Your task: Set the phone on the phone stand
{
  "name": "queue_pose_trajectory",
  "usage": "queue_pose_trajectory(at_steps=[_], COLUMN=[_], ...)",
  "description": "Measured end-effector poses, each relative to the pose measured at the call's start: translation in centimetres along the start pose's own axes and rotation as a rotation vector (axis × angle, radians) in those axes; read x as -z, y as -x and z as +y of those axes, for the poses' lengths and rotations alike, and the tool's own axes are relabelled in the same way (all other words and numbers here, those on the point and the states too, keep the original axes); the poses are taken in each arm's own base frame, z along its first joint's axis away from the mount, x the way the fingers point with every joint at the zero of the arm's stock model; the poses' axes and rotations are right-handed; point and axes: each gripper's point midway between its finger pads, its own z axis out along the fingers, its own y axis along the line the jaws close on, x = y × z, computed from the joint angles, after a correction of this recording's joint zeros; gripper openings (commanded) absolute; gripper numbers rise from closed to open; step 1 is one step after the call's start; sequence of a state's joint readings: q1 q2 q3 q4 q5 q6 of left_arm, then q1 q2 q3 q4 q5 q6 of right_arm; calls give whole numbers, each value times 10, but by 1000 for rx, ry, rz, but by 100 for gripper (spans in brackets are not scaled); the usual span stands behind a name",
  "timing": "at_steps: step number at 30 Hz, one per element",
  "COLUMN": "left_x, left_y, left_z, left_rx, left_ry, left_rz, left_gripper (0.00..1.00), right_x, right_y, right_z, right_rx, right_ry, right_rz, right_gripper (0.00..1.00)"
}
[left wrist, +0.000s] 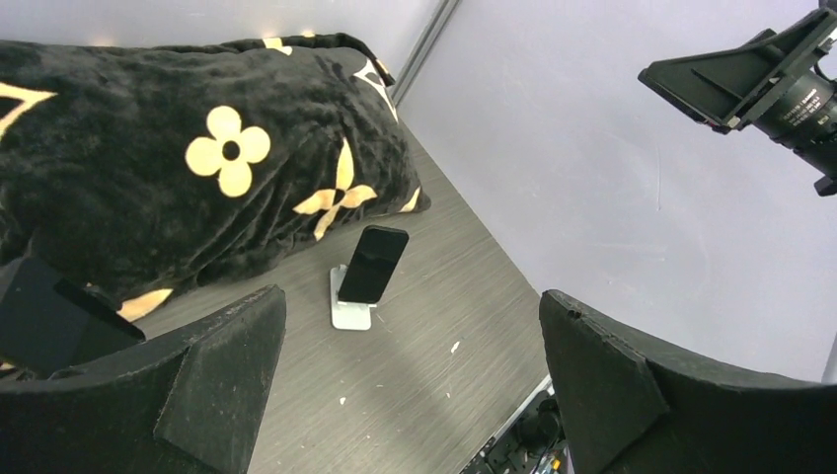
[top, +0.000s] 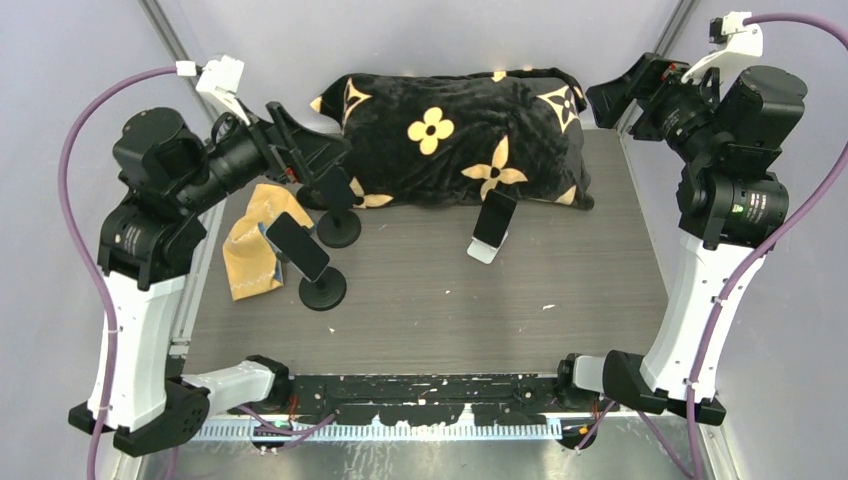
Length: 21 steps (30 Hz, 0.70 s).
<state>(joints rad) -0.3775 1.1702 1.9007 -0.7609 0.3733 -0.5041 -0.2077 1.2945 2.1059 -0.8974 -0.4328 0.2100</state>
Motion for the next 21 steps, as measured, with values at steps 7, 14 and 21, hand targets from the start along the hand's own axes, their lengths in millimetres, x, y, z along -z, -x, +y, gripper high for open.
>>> queue_pose_trajectory(at_steps=[7,14,21], left_x=[23,31,30], left_y=[0,-11,-13], left_z=[-6,-2,-1], left_rx=[-13,-13,-11], left_ry=[5,12,2], left_rz=[-40,-51,-71], left_gripper=[100,100,100], right_x=[2,5,11], right_y=[5,5,7], right_z=[1,4,8], right_rx=[-61,-70,-64], right_ry=[-9,0,9], right_rz=[-19,-26,-39], right_gripper=[100,100,100])
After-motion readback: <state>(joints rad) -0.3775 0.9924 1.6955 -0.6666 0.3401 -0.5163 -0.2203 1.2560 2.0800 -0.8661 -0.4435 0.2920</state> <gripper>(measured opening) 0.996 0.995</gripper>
